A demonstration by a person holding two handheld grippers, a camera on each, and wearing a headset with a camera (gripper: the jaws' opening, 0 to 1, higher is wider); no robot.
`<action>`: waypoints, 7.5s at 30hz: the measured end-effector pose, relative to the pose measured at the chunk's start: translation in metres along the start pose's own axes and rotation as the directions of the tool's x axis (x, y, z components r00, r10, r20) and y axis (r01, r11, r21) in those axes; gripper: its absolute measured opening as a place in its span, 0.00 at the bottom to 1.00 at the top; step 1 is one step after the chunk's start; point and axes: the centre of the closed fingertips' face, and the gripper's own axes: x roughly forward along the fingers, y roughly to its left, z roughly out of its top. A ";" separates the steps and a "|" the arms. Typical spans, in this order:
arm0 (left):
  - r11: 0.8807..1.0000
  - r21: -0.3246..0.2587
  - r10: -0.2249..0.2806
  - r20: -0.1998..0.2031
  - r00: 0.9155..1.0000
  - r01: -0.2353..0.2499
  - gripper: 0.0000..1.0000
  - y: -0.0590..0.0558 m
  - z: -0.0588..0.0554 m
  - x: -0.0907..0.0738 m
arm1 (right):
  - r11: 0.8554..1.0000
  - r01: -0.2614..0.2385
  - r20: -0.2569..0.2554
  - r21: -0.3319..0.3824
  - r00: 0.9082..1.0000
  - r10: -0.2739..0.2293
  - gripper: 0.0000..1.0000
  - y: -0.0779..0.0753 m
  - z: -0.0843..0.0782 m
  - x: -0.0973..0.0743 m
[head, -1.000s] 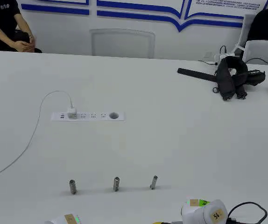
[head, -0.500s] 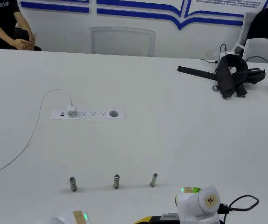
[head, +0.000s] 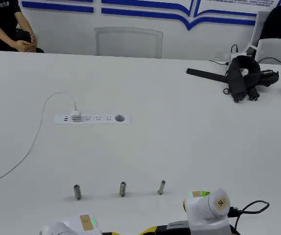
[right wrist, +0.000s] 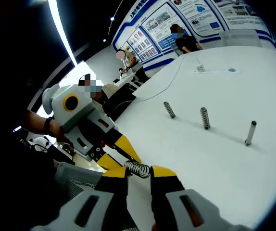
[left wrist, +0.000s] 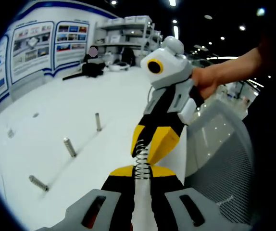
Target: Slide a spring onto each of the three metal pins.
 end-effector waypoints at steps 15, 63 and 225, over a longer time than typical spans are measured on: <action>0.999 0.030 -0.022 -0.011 1.000 0.023 0.10 -0.004 0.004 0.004 | 1.000 -0.012 -0.024 -0.003 1.000 0.012 0.16 0.004 0.000 -0.005; 0.982 0.140 -0.138 0.045 0.989 0.130 0.10 -0.019 0.042 0.020 | 0.829 -0.186 -0.417 -0.528 0.907 -0.062 0.20 0.011 0.015 -0.041; 0.913 -0.306 0.271 -0.039 0.962 -0.270 0.68 0.074 -0.046 -0.037 | 0.844 0.108 -0.453 -0.525 0.805 -0.384 0.13 -0.172 0.054 -0.036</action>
